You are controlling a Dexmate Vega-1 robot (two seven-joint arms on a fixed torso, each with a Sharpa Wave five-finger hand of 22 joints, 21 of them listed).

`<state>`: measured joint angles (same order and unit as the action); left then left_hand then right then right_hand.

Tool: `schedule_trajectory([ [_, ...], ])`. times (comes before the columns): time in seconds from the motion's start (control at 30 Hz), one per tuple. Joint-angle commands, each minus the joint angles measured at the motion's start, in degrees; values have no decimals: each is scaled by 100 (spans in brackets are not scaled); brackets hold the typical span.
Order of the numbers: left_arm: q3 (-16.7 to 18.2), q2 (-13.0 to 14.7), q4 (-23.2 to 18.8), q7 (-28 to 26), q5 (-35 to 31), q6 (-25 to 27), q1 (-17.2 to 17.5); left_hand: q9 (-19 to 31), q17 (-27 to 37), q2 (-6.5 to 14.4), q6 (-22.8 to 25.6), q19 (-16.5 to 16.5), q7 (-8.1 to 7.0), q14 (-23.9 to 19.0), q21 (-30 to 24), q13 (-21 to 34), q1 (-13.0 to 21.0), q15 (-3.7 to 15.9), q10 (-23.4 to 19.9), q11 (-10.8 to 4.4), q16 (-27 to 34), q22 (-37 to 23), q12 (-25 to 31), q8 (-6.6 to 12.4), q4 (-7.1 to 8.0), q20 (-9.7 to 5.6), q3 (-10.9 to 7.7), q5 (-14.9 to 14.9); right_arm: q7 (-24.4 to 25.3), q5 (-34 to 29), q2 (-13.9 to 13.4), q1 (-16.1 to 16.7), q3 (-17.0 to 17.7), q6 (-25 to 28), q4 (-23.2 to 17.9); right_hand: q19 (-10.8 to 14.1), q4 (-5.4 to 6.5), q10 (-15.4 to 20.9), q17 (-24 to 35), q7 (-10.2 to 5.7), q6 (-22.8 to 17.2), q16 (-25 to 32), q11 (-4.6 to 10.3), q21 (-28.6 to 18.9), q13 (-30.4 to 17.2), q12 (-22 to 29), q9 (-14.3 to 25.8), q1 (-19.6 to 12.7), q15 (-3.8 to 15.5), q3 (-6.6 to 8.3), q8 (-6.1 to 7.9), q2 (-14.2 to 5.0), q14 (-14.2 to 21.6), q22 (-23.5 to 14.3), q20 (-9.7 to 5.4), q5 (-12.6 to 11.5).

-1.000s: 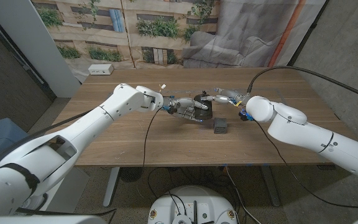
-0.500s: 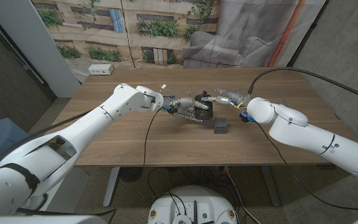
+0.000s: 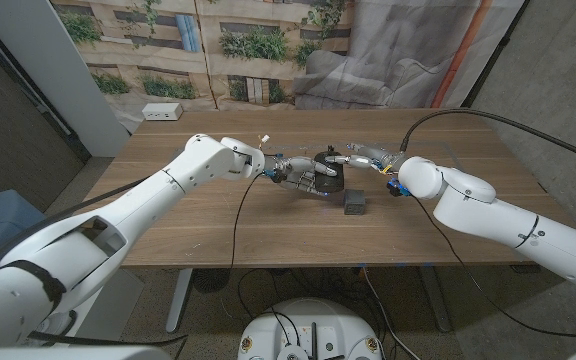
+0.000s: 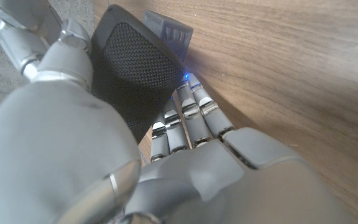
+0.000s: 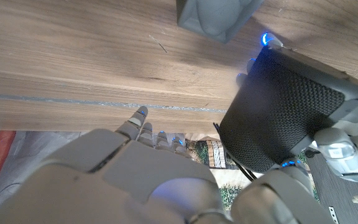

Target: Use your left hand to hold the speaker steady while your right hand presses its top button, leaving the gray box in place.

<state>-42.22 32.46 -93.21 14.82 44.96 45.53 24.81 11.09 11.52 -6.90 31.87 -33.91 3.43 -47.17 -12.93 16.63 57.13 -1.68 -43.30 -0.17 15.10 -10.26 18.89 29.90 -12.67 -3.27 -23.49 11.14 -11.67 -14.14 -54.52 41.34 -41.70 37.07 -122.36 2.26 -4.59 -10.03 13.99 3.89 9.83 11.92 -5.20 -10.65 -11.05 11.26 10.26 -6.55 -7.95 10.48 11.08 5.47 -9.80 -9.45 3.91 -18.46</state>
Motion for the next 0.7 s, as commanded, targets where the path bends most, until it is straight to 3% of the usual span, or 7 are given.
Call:
schedule_trajectory([
  [0.03,-41,-79,129,149,-23,-91,-63,7,68,1481,1512,-62,-215,-806,-25,23,-565,1451,-1154,-856,17,-16,36,45,276,-554,-389,16,-130,-3,24,-31,-25,-37,108,40,-3,-713,6,-64,1672,58,60,-40,-17,46,26,59,58,-27,33,-22,-403,-17,11,-53],
  [0.27,-40,-36,109,172,-56,-71,-86,8,70,1473,1530,-72,-213,-806,-26,26,-574,1452,-1159,-854,11,-17,30,38,274,-559,-394,13,-118,28,33,17,-5,31,135,53,2,-697,6,-84,1629,62,82,-39,-16,50,26,69,62,-48,44,-18,-391,-17,-2,-79],
  [0.7,45,-10,91,205,32,-174,50,10,73,1467,1561,-78,-220,-812,-24,30,-584,1452,-1180,-869,2,-18,21,23,272,-558,-410,12,129,381,61,209,189,-338,350,68,10,-641,7,-97,1502,75,120,-33,-16,63,26,82,113,-85,79,-18,-358,-16,-16,-130],
])
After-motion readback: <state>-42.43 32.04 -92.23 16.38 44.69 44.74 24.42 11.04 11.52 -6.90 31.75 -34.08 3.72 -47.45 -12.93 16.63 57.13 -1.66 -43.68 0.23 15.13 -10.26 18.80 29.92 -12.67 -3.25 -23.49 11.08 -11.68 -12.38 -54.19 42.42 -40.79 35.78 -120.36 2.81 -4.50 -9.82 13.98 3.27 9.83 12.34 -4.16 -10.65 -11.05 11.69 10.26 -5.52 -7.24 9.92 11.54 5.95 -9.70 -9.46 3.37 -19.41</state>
